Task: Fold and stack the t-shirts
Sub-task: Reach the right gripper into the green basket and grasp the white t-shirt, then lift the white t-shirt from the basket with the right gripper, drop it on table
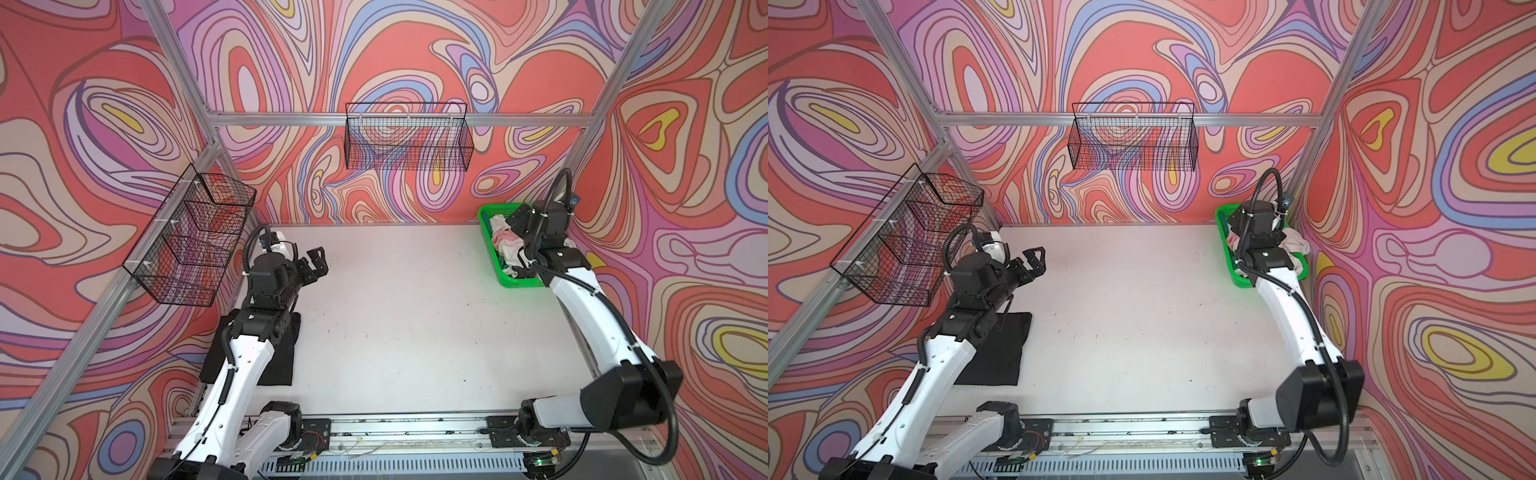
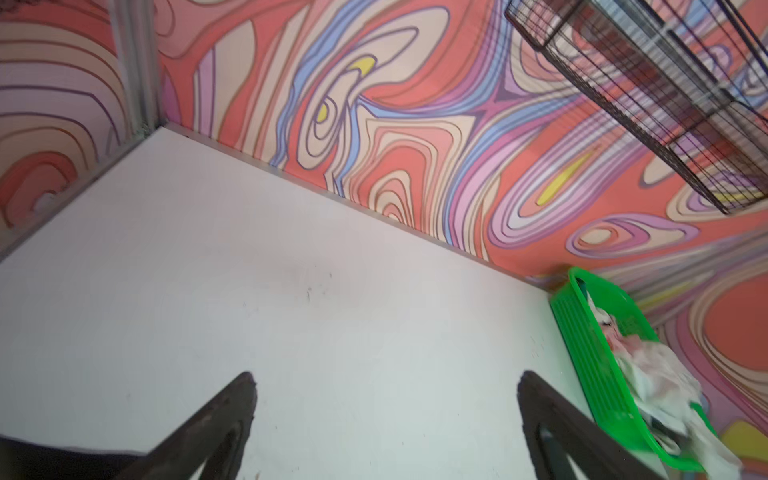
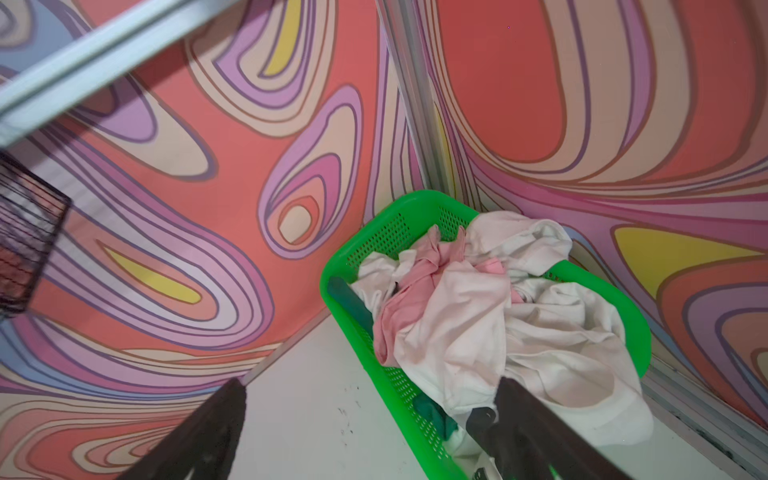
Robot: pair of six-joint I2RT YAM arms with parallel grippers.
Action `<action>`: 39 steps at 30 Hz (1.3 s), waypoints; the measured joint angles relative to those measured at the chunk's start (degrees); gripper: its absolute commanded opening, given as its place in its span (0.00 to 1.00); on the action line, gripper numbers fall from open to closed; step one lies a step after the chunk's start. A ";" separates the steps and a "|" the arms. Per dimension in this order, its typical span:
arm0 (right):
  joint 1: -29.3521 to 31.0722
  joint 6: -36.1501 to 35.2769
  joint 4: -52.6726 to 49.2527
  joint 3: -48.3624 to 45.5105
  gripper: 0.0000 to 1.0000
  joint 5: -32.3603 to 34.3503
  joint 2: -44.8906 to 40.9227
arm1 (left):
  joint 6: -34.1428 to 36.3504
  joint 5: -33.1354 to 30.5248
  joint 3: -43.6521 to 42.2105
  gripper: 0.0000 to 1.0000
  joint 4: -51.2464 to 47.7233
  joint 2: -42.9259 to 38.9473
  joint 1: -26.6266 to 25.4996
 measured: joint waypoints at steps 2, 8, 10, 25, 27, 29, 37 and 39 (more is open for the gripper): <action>-0.15 -0.17 -4.66 3.17 0.97 1.16 5.22 | -0.04 1.86 -0.66 1.00 -3.43 -2.97 -0.22; -2.97 0.00 -13.64 9.25 0.90 1.22 18.45 | 0.48 4.59 -4.37 1.00 -16.35 -11.45 -0.39; -4.46 0.15 -15.21 10.23 0.88 0.83 21.62 | 0.92 5.16 -4.37 1.00 -21.05 -12.37 -0.72; -8.00 2.95 -18.47 20.26 0.49 -3.89 32.30 | 1.53 4.37 -5.25 1.00 -29.20 -13.70 -5.16; -8.22 3.30 -18.27 21.44 0.47 -5.03 33.24 | 1.51 4.44 -5.40 1.00 -29.20 -13.66 -5.16; -8.44 3.48 -18.27 21.55 0.44 -5.92 33.40 | 1.53 4.61 -5.60 1.00 -29.22 -13.75 -5.16; -8.66 4.59 -18.40 19.71 0.66 -6.91 33.11 | 1.53 5.20 -5.62 1.00 -29.22 -13.70 -5.25; -8.79 4.83 -18.47 18.16 0.61 -6.40 32.57 | 1.53 5.25 -5.64 1.00 -29.22 -13.70 -5.42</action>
